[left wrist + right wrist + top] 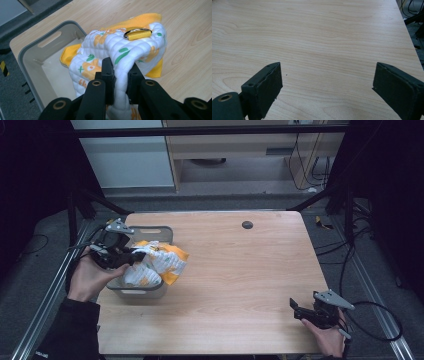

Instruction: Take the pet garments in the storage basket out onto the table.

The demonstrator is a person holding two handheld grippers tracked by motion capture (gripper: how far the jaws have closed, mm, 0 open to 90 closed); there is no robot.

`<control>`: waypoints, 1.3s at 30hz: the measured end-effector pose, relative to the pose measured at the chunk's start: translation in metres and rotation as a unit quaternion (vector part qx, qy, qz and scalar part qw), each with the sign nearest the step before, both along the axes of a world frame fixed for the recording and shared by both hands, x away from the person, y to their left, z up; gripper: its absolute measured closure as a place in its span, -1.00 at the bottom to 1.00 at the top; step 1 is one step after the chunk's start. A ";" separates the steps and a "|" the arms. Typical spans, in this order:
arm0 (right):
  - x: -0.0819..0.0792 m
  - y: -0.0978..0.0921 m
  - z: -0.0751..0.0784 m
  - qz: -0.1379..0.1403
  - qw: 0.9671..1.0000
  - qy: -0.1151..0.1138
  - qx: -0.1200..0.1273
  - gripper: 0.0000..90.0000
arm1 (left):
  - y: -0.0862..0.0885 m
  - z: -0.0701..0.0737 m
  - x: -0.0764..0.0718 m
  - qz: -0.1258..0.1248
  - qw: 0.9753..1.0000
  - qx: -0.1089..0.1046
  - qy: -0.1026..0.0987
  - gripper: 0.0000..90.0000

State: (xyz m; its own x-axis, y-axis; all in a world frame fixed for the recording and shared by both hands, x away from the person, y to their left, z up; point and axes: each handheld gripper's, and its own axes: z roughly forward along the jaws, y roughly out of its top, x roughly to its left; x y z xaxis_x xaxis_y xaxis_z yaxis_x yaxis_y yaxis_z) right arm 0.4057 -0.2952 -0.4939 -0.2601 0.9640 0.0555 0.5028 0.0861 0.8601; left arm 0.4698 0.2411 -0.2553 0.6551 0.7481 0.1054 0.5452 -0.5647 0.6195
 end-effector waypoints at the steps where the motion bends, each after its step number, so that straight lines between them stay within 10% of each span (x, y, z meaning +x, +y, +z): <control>1: 0.000 -0.001 0.000 0.000 1.000 -0.002 -0.002 -0.80 | -0.004 -0.001 0.000 -0.004 1.000 0.003 -0.001 0.77; 39: -0.001 -0.003 0.001 -0.001 1.000 -0.012 -0.004 -0.82 | -0.096 -0.019 -0.003 -0.107 0.994 0.007 0.015 0.77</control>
State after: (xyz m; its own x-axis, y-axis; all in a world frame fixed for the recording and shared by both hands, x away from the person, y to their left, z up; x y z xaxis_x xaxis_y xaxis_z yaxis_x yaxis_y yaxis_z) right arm 0.4049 -0.2978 -0.4929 -0.2585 0.9651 0.0411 0.4825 0.0922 0.8710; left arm 0.4668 0.1449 -0.2748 0.8016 0.5906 0.0931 0.4301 -0.6778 0.5963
